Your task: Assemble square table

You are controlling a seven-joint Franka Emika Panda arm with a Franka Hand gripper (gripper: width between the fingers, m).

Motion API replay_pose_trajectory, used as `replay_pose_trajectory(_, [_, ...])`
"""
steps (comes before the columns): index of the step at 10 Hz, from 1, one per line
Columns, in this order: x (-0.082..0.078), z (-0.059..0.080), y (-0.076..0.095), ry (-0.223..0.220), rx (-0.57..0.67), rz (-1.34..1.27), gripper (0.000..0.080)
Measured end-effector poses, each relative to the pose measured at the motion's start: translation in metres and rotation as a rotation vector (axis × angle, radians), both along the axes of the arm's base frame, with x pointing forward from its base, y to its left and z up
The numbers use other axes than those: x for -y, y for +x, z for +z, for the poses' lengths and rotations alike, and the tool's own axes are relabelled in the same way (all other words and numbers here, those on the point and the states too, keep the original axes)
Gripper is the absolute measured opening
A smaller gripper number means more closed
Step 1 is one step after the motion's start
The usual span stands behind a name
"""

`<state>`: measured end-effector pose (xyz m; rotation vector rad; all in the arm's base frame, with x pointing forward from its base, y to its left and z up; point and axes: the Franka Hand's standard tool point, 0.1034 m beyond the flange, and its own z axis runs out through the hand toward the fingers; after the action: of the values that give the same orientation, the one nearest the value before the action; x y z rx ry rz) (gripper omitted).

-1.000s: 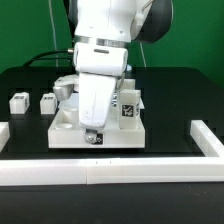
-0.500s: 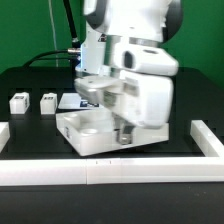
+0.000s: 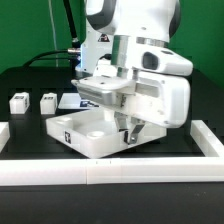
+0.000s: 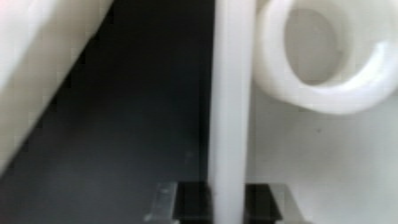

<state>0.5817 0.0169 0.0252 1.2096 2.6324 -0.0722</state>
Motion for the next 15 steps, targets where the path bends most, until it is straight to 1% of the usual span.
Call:
replay_pose_trajectory(1, [-0.013, 0.001, 0.000, -0.022, -0.018, 0.176, 0.0063])
replay_pose_trajectory(2, [-0.025, 0.002, 0.001, -0.024, -0.032, 0.247, 0.0063])
replay_pose_trajectory(3, [-0.029, 0.003, 0.003, -0.042, -0.042, 0.395, 0.0063])
replay_pose_trajectory(4, [-0.024, 0.002, 0.001, -0.043, -0.048, 0.397, 0.0064])
replay_pose_trajectory(7, [-0.020, -0.001, -0.002, -0.106, -0.077, 0.589, 0.0064])
replay_pose_trajectory(8, [-0.030, -0.003, -0.003, -0.119, -0.102, 0.648, 0.0064])
replay_pose_trajectory(9, [-0.044, -0.005, -0.001, -0.131, -0.130, 0.753, 0.0064])
replay_pose_trajectory(10, [-0.050, -0.007, -0.001, -0.116, -0.124, 0.812, 0.0064])
replay_pose_trajectory(11, [-0.047, -0.008, -0.001, -0.106, -0.121, 0.780, 0.0064])
replay_pose_trajectory(14, [-0.046, -0.009, -0.002, -0.105, -0.124, 0.773, 0.0064])
replay_pose_trajectory(15, [-0.055, -0.010, -0.004, -0.100, -0.133, 0.763, 0.0064])
